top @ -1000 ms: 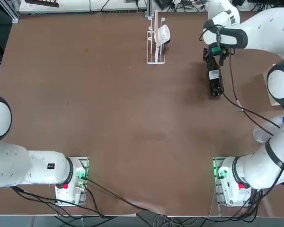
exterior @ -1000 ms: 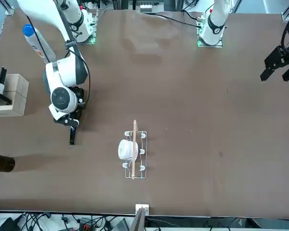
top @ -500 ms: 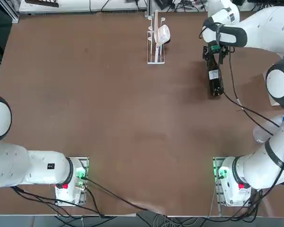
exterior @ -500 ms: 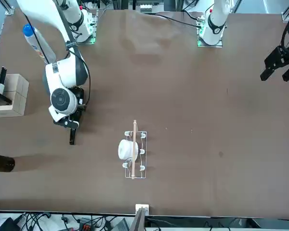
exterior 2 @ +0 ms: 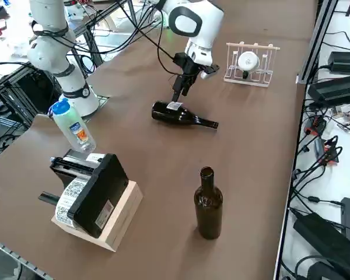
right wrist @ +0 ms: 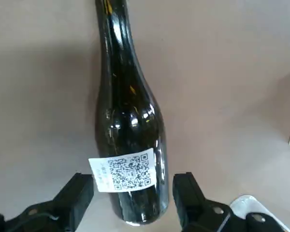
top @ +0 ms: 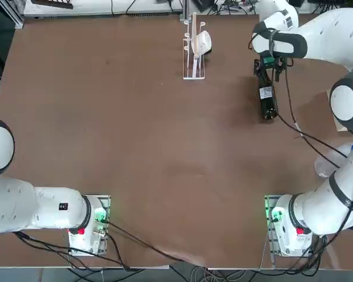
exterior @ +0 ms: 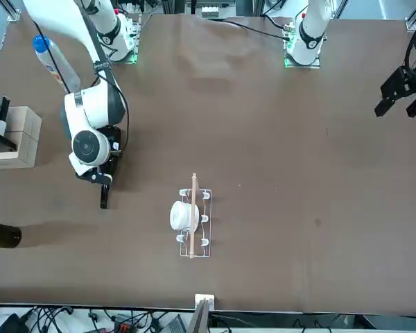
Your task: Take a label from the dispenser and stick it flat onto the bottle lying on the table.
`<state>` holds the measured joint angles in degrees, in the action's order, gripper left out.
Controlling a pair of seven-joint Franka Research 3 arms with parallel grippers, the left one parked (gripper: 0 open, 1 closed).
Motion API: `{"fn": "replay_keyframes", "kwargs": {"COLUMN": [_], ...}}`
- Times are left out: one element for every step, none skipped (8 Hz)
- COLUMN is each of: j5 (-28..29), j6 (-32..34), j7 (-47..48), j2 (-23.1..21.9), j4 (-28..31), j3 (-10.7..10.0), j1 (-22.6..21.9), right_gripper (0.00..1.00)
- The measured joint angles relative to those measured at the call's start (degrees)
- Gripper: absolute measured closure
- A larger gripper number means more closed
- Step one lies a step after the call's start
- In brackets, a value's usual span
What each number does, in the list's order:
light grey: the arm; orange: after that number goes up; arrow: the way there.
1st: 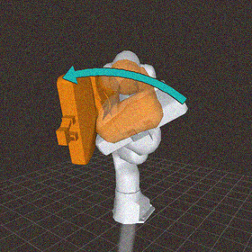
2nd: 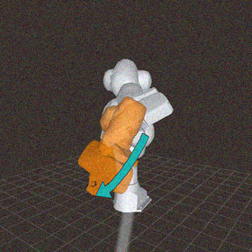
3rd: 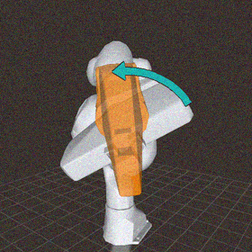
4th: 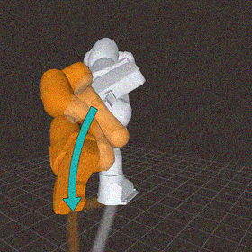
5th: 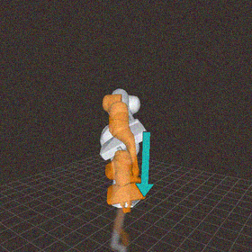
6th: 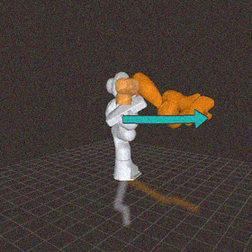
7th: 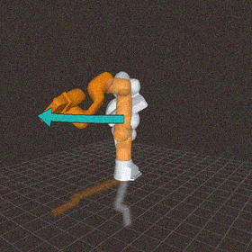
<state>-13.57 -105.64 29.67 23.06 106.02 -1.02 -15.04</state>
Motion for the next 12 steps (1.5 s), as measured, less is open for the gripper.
{"fn": "replay_keyframes", "kwargs": {"j5": [0.00, 0.00, -0.02, -0.05, -0.15, -0.18, -0.19, -0.19, -0.19, -0.19, -0.19, -0.19], "j6": [0.28, 0.72, 1.24, 1.51, 1.64, 1.68, 1.68, 1.68, 1.67, 1.66, 1.64, 1.60], "j7": [0.00, 0.00, 0.00, 0.00, 0.00, 0.00, 0.00, 0.00, 0.00, 0.00, 0.00, 0.00], "j2": [0.06, 0.12, 0.14, 0.14, 0.14, 0.16, 0.17, 0.25, 0.39, 0.65, 1.02, 1.54], "j4": [0.13, 0.39, 0.82, 1.32, 1.81, 2.34, 2.92, 3.11, 3.13, 3.14, 3.16, 3.16], "j3": [-0.15, -0.22, -0.25, -0.28, -0.39, -0.59, -0.72, -0.73, -0.73, -0.74, -0.74, -0.75], "j1": [0.04, 0.05, 0.05, 0.05, 0.05, 0.05, 0.05, 0.05, 0.05, 0.05, 0.05, 0.06], "right_gripper": [0.00, 0.00, 0.00, 0.00, 0.00, 0.00, 0.00, 0.00, 0.00, 0.00, 0.00, 0.00]}}
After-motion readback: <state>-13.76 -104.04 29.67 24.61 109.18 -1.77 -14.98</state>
